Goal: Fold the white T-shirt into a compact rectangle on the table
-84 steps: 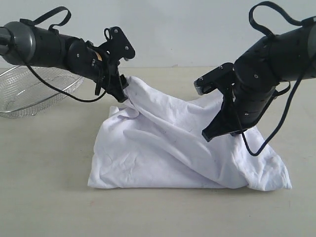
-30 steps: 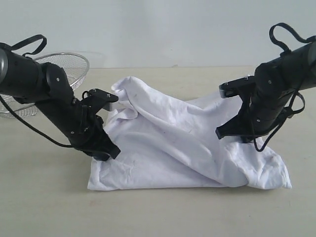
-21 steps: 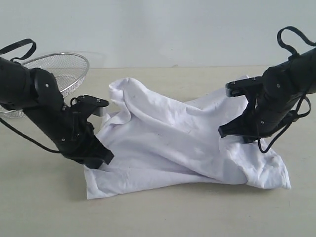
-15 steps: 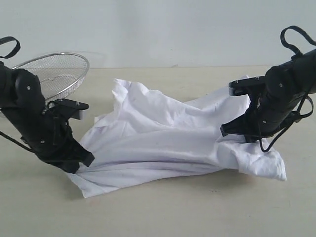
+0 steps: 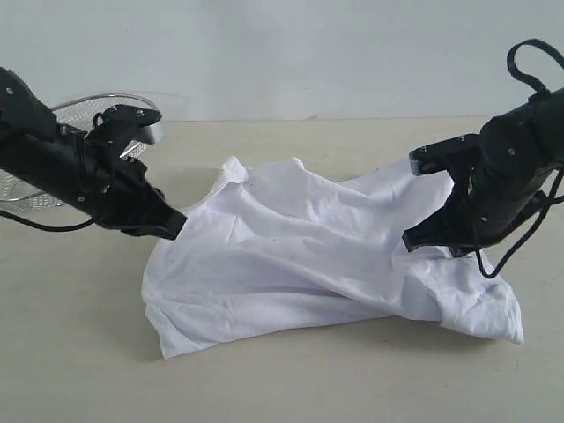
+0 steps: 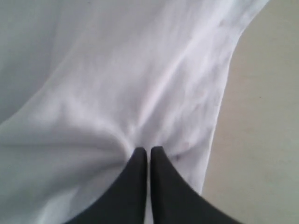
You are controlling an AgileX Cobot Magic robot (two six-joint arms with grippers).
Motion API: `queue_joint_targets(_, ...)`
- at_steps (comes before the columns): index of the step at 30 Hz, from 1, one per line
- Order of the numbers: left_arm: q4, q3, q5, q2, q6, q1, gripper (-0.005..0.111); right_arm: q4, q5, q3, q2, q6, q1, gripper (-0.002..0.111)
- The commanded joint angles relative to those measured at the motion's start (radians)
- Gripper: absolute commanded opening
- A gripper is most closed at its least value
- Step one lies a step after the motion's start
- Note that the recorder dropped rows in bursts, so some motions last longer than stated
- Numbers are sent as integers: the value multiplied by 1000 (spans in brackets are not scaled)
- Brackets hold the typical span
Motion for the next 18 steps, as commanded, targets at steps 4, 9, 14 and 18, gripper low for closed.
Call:
queue_joint_targets(4,-115,-126,-109,133,132,-61,4,-22,22,-22,-83,-13,10,0)
queue_joint_targets(9,-115,-227,-123,237,101,-58,4,-55,106,-36,-120,-27,-26,0)
queue_joint_targets(14,-13,-291,-154,289,15,-33,4,-45,139,-36,-133,-25,-90,0)
queue_joint_targets(18,7,-303,-154,334,-3,-1,4,16,143,-36,-133,-86,-97,0)
